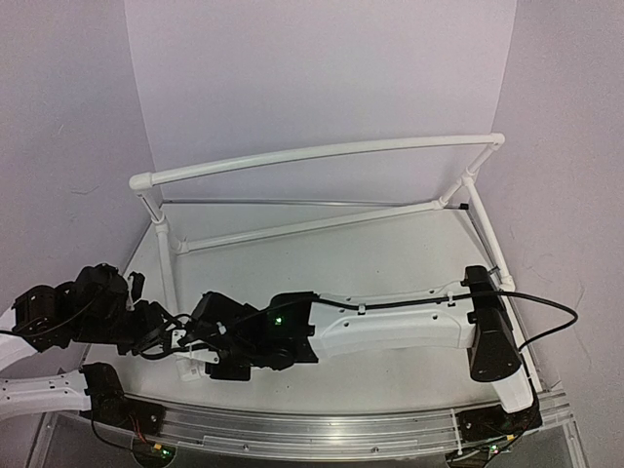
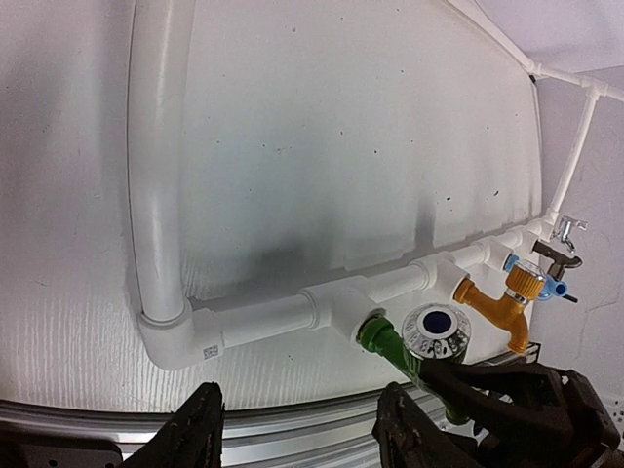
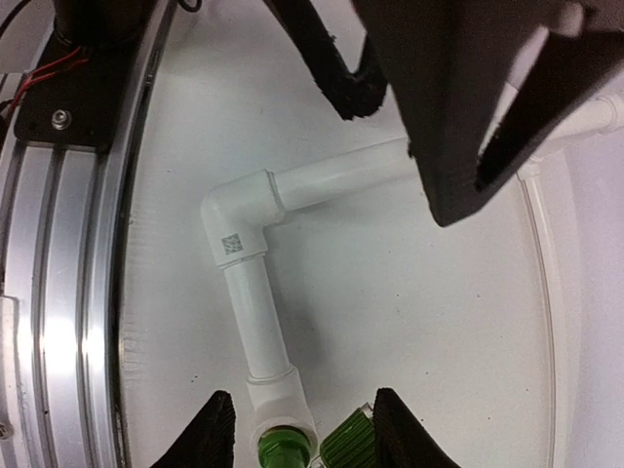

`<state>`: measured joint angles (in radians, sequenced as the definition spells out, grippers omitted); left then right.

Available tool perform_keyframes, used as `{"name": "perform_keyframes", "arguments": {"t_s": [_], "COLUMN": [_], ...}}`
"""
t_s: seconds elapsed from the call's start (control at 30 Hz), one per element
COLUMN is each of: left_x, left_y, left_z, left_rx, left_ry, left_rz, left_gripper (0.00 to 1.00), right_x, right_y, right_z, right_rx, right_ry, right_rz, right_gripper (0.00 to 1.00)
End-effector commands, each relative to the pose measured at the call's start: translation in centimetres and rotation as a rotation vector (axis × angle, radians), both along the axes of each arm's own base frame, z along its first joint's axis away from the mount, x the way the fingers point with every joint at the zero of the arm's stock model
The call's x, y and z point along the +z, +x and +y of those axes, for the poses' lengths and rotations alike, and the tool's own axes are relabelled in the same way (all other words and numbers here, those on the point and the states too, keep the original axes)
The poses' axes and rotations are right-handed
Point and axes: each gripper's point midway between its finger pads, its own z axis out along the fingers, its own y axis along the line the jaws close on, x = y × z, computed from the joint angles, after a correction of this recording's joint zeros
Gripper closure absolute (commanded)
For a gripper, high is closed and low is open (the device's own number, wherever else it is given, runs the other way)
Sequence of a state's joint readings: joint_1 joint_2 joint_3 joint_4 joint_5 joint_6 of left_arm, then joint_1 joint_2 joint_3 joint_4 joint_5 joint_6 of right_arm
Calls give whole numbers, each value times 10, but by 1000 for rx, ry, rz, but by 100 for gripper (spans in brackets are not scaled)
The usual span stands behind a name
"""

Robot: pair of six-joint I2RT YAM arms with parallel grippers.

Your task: Install the water faucets

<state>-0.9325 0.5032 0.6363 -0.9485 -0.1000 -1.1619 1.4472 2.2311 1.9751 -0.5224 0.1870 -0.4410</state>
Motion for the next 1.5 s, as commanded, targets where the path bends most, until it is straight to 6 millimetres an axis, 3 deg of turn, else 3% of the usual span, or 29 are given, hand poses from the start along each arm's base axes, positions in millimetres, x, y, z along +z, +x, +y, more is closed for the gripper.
{"name": "perform_keyframes", "arguments": {"t_s": [0.0,0.37,0.7,0.97,1.2,1.47], "left_x": [30,30,31,30,30,34], "left_y": [3,3,5,6,6,9], "left_z": [8,9,9,7,8,5], "left_rx": [46,49,50,45,47,44], "left_ry": [-66,-57,-44,-37,-38,-25], "left_rz": [-66,-64,-66,-64,-67,-68], "left_gripper": [45,44,44,44,44,44], "right_x": [19,32,35,26,1,-22], "right_y": [24,47,57,47,31,-8], "right_z": [1,-17,-42,-63,-91,-88], "right_rx": [-96,-155,-153,-89,-7,129], "right_ry": [48,54,29,-16,-93,-139], "right_rz": [-52,-73,-62,-25,28,88], "right_gripper": [59,78,86,87,93,96]}}
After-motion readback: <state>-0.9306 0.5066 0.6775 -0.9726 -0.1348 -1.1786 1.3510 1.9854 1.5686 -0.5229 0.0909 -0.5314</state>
